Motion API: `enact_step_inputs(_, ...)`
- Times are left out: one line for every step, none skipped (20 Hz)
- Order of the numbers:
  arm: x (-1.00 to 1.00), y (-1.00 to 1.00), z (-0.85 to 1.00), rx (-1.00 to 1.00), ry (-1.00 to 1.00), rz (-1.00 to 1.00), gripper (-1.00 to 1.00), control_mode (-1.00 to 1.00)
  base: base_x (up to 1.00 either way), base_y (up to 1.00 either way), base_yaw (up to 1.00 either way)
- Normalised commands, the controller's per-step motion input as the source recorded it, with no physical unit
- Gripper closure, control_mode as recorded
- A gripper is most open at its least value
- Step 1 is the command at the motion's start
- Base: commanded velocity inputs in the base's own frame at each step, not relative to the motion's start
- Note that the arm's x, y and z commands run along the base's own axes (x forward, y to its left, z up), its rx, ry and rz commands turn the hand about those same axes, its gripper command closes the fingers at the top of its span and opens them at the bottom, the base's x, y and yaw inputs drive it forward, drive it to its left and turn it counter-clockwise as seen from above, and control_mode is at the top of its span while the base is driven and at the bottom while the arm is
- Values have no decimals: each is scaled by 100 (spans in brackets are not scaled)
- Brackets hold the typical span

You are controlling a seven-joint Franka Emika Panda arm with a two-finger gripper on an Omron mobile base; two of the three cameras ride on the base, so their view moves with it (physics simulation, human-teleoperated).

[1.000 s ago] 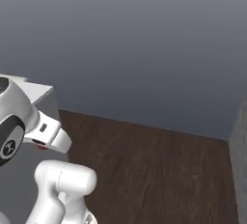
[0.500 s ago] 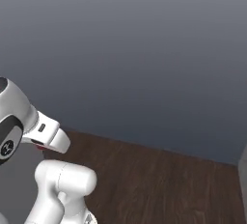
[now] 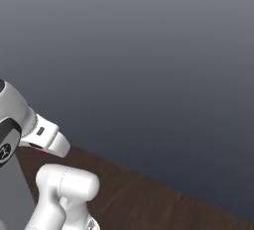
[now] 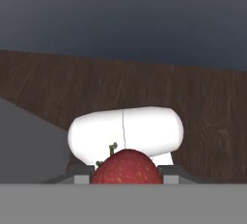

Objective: Take the strawberry from the fridge and place it on top of the pancake, located on the dining counter.

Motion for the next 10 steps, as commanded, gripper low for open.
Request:
enact_step_inputs(0,0,0,0,0,0,100,100,100,-26,71)
enact_step_inputs(0,0,0,0,0,0,100,100,100,-26,74)
enact_step_inputs(0,0,0,0,0,0,100,100,100,-24,77)
enact_step_inputs(0,0,0,0,0,0,100,100,100,-25,78)
enact_step_inputs(0,0,0,0,0,0,100,100,100,-24,79)
enact_step_inputs(0,0,0,0,0,0,100,100,100,-29,78)
enact_step_inputs(0,0,0,0,0,0,100,100,100,-37,76)
enact_step_inputs(0,0,0,0,0,0,100,100,91,-41,76)
enact_step_inputs(0,0,0,0,0,0,100,100,84,-40,77)
enact_step_inputs(0,0,0,0,0,0,100,100,69,-36,79)
